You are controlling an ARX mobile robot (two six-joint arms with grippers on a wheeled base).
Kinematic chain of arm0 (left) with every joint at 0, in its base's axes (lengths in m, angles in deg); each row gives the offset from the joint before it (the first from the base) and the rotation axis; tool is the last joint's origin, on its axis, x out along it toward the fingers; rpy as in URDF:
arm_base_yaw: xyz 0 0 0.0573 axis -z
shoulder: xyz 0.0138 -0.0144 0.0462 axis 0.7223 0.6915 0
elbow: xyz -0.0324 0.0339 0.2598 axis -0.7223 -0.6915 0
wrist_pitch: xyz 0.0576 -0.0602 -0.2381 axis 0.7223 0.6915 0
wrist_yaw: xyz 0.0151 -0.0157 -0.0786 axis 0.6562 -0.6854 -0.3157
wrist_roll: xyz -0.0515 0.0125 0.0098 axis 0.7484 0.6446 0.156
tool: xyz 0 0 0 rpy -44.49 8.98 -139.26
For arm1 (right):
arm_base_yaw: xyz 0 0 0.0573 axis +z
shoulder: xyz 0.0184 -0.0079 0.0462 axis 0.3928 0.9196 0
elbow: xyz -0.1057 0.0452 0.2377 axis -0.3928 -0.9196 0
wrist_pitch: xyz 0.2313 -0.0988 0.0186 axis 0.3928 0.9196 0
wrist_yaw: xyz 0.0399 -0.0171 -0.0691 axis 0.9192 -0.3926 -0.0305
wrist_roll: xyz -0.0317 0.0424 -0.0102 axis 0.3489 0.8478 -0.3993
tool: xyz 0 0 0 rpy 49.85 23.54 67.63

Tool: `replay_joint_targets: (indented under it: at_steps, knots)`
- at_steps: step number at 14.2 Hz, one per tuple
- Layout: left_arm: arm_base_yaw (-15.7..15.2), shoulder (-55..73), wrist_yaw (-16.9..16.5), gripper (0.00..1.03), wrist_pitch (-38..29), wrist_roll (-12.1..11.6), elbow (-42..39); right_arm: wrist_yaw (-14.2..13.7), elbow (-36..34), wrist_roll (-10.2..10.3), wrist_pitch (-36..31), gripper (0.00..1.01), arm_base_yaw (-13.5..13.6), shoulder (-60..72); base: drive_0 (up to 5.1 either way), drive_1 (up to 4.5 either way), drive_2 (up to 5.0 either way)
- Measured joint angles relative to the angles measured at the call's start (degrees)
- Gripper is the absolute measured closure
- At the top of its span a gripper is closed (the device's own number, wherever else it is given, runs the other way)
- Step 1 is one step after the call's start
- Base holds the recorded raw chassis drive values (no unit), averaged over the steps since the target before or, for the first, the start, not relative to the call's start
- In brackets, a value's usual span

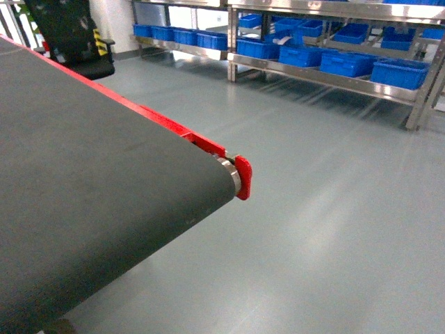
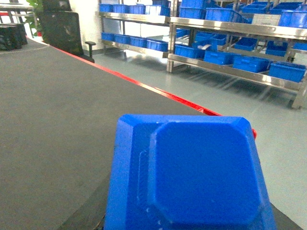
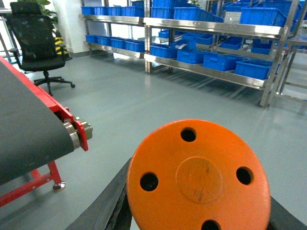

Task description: Sort blue parts and orange caps into right shelf containers

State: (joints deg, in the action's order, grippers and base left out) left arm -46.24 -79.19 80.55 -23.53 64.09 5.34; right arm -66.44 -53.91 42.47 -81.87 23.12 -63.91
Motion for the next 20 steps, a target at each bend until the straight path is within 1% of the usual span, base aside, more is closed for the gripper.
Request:
replay_joint_targets:
  at_steps: [20]
  knots:
    - [0.0, 0.0, 0.0, 0.62, 0.0, 0.0, 0.0, 0.0, 0.0, 0.0, 0.0, 0.56, 0.0, 0.0, -1.6, -1.61, -1.6]
